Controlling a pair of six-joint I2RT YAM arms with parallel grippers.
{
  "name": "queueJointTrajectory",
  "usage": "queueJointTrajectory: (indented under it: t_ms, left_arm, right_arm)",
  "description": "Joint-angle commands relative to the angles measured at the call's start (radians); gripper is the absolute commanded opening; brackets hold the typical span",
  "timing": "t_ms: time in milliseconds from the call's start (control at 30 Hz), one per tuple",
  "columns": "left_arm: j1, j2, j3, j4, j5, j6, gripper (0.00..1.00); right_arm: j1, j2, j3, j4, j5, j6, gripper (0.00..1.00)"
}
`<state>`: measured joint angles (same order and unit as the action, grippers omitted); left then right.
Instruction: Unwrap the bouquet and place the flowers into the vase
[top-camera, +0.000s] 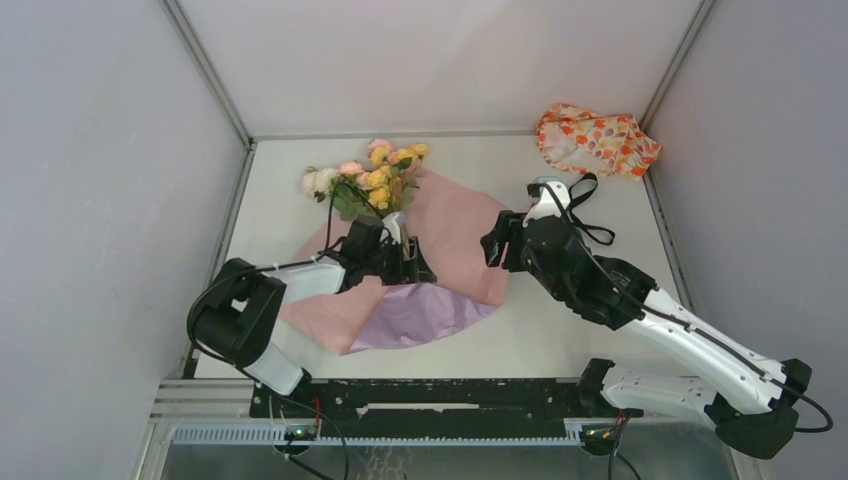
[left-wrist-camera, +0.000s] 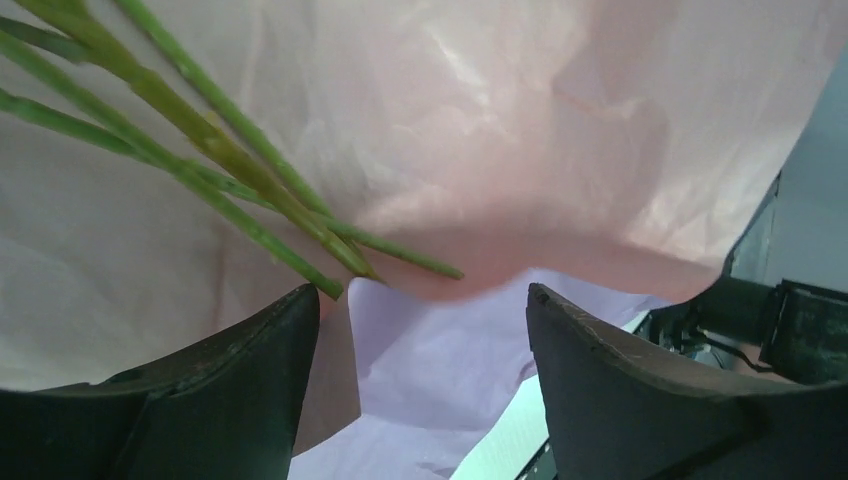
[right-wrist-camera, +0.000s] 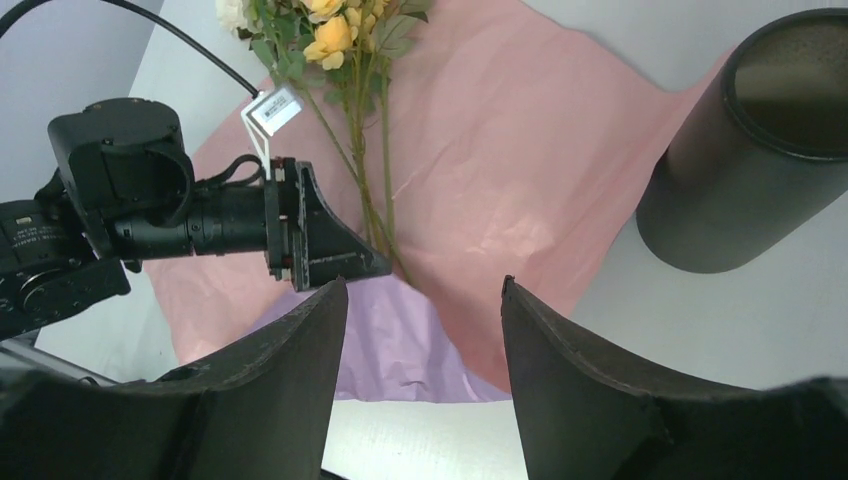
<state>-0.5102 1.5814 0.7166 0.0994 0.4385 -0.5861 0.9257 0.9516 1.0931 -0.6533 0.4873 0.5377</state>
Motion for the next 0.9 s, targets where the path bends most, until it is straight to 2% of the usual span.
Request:
queueJointTrajectory:
  t_ms: [0, 233, 433, 600, 867]
  left_arm:
    - [-0.024, -0.082, -0.031, 0.063, 0.102, -0.021, 0.80]
    - [-0.127, -0.263, -0.071, -0.020, 0.120, -0.035, 0.81]
    - [-0.234, -0.428, -0.087, -0.091, 0.120, -0.045, 0.84]
    - [-0.317, -0.437, -0.106, -0.127, 0.168, -0.060, 0.84]
    - [-0.515, -0.453, -0.126, -0.125, 0.196, -0.103, 0.85]
  right_arm:
    - [-0.020, -0.011, 0.041, 0.055, -0.018, -0.042, 0.67]
    - [-0.091, 0.004, 0.051, 0.105, -0.109, -0.035, 0.67]
    - [-0.134, 0.088, 0.118, 0.126, -0.161, -0.059, 0.67]
    - [-0.170, 0.156, 0.174, 0.158, -0.219, -0.077, 0.67]
    - [-0.237, 0.294, 0.298, 0.140, -0.329, -0.095, 0.67]
